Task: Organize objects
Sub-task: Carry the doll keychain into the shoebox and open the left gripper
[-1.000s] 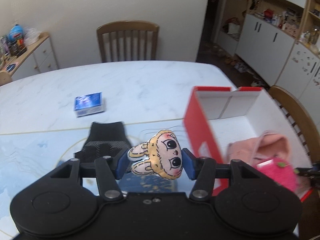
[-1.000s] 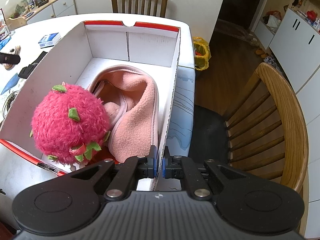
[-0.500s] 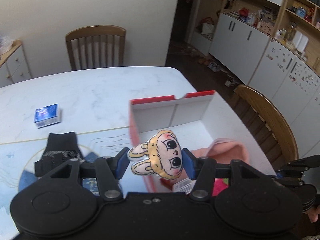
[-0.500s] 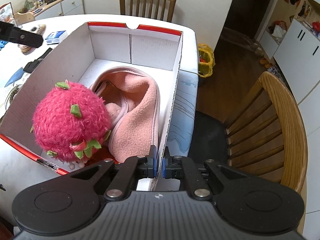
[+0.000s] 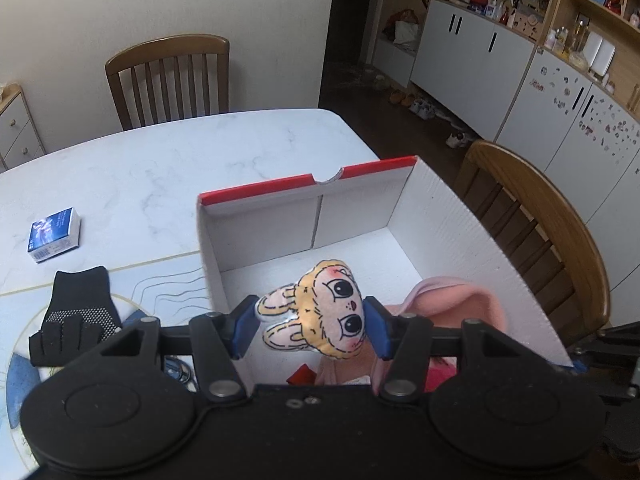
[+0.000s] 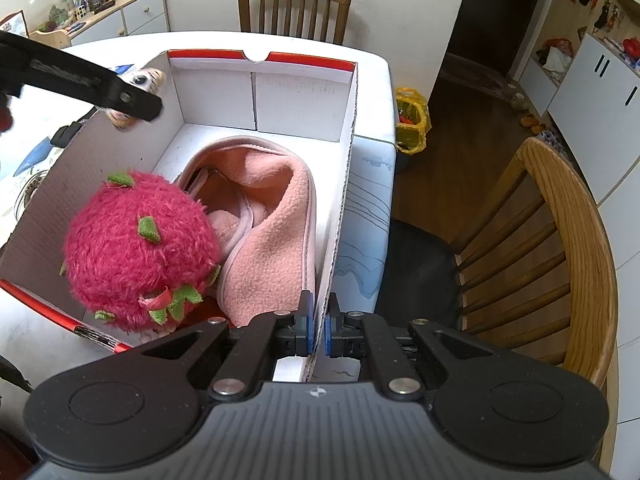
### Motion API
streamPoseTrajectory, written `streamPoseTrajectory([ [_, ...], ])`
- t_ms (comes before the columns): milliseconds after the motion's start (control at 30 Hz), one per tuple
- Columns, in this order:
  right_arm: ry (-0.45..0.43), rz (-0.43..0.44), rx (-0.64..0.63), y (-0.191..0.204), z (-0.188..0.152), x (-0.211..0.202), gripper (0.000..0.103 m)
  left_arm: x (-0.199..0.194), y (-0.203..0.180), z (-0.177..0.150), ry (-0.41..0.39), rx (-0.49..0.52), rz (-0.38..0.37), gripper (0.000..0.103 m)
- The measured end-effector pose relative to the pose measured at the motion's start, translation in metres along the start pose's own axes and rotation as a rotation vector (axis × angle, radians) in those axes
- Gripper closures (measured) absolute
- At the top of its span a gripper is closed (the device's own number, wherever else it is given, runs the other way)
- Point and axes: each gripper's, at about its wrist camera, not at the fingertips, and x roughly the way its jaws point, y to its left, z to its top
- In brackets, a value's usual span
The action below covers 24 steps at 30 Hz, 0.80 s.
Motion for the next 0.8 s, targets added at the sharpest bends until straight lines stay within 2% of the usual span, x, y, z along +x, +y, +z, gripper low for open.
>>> streamPoseTrajectory([
  [367,0.003,0.006,0.001,0.0,-0.001,0.0,0.098,0.043,-0.016,0.005,0.068,0.063,0.042,0.049],
  [433,0.003,0.007,-0.002,0.0,-0.001,0.0,0.098,0.048,-0.018,0.007,0.071,0.082,0.069,0.049],
  [633,0.002,0.008,-0.002,0.001,-0.002,-0.001,0.098,0.055,-0.02,0.011,0.085,0.106,0.104,0.049],
  [800,0.005,0.009,0.004,0.0,-0.002,-0.001,0.098,0.053,-0.02,0.01,0.086,0.112,0.099,0.047],
])
